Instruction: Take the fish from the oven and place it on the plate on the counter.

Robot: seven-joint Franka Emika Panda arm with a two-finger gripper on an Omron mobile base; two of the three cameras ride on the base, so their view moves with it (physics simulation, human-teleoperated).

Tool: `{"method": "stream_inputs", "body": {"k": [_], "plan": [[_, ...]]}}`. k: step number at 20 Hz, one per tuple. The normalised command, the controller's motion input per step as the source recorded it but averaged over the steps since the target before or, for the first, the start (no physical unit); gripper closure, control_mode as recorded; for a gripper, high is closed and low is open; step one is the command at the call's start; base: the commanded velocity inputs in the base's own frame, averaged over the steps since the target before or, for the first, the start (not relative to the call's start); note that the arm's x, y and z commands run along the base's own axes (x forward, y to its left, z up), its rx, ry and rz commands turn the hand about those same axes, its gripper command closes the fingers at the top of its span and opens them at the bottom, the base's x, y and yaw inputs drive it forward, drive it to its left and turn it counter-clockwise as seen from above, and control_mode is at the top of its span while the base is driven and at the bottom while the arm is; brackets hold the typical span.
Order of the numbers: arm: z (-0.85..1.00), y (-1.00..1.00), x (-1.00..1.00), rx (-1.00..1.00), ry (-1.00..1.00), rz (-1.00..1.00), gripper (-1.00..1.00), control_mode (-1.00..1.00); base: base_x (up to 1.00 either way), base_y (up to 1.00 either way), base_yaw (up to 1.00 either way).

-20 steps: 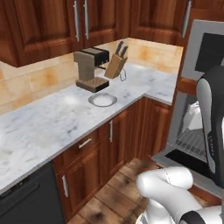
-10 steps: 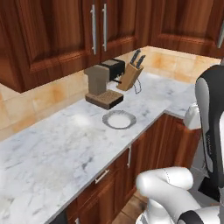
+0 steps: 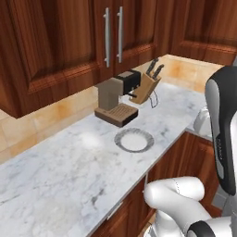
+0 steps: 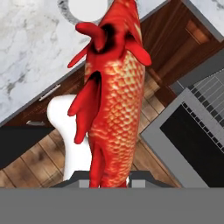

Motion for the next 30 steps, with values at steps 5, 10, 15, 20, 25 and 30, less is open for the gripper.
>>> {"method": "stream_inputs", "body": {"k": [5, 10, 15, 20, 25, 30], "plan": [[0.0, 0.0, 0.0, 0.0, 0.0, 0.0, 1.0, 1.0, 0.01, 0.0, 0.0], [0.0, 0.0, 0.0, 0.0, 0.0, 0.0, 1.0, 1.0, 0.0, 0.0, 0.0], [-0.03, 0.02, 0.07, -0.01, 0.0, 0.01, 1.0, -1.0, 0.0, 0.0, 0.0], [-0.28, 0.0, 0.79, -0.01, 0.03, 0.11, 1.0, -1.0, 0.0, 0.0, 0.0], [-0.66, 0.0, 0.68, 0.02, 0.01, 0.2, 1.0, -1.0, 0.0, 0.0, 0.0], [-0.36, 0.12, 0.77, 0.01, 0.15, 0.42, 1.0, -1.0, 0.0, 0.0, 0.0]]}}
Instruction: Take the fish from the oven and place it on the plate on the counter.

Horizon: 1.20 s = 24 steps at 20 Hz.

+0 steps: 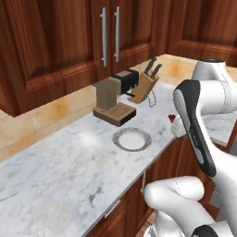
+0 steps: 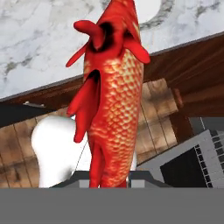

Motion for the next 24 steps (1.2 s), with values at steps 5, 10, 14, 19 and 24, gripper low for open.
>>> {"method": "stream_inputs", "body": {"k": [5, 10, 14, 19, 24], "plan": [[-0.24, 0.21, 1.0, 0.0, 0.22, 0.5, 1.0, -1.0, 0.0, 0.0, 0.0], [-0.26, 0.07, 0.66, 0.0, 0.09, 0.25, 1.0, -1.0, 0.0, 0.0, 0.0], [-0.16, 0.11, 0.49, 0.0, -0.02, -0.05, 1.0, -1.0, 0.0, 0.0, 0.0], [-0.43, 0.22, 0.74, 0.01, -0.19, -0.08, 1.0, -1.0, 0.0, 0.0, 0.0], [-0.67, 0.14, 0.4, 0.03, -0.23, -0.07, 1.0, -1.0, 0.0, 0.0, 0.0]]}}
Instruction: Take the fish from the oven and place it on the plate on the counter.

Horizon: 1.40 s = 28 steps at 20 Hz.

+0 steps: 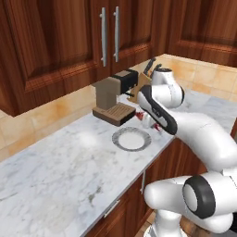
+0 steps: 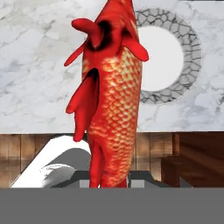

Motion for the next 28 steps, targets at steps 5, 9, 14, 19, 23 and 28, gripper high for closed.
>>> {"method": "stream_inputs", "body": {"k": [5, 9, 14, 19, 23, 28], "plan": [[-0.36, 0.07, -0.25, 0.0, -0.21, -0.02, 1.0, -1.0, 0.0, 0.0, 0.0], [-0.05, 0.19, 0.19, 0.0, -0.07, 0.0, 1.0, -1.0, 0.0, 0.0, 0.0], [-0.02, 0.14, 0.67, 0.0, 0.0, -0.02, 1.0, -1.0, 0.0, 0.0, 0.0], [-0.08, 0.01, 0.55, 0.0, 0.09, 0.0, 1.0, -1.0, 0.0, 0.0, 0.0], [-0.33, -0.01, 0.24, 0.0, 0.09, 0.0, 1.0, -1.0, 0.0, 0.0, 0.0], [-0.61, 0.0, 0.1, 0.0, 0.01, 0.0, 1.0, -1.0, 0.0, 0.0, 0.0]]}}
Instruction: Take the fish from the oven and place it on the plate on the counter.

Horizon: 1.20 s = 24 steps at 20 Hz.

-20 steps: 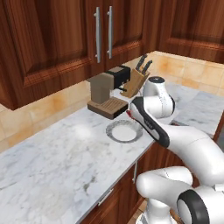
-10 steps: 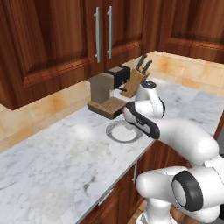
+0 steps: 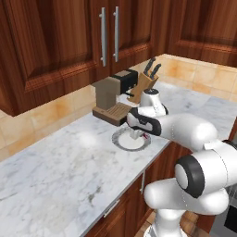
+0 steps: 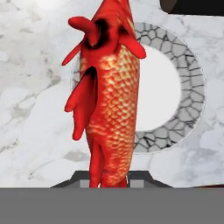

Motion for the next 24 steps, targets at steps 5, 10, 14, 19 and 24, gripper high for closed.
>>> {"method": "stream_inputs", "body": {"k": [5, 10, 14, 19, 24], "plan": [[-0.48, 0.0, 0.13, 0.0, 0.02, 0.0, 1.0, -1.0, 0.0, 0.0, 0.0], [-0.14, 0.0, 0.37, 0.0, 0.04, 0.0, 1.0, -1.0, 0.0, 0.0, 0.0], [-0.21, 0.0, 0.59, 0.0, 0.05, 0.0, 1.0, -1.0, 0.0, 0.0, 0.0], [-0.36, 0.02, 0.1, 0.0, 0.02, 0.0, 1.0, -1.0, 0.0, 0.0, 0.0], [-0.46, 0.07, 0.2, 0.0, 0.0, 0.0, 1.0, -1.0, 0.0, 0.0, 0.0]]}}
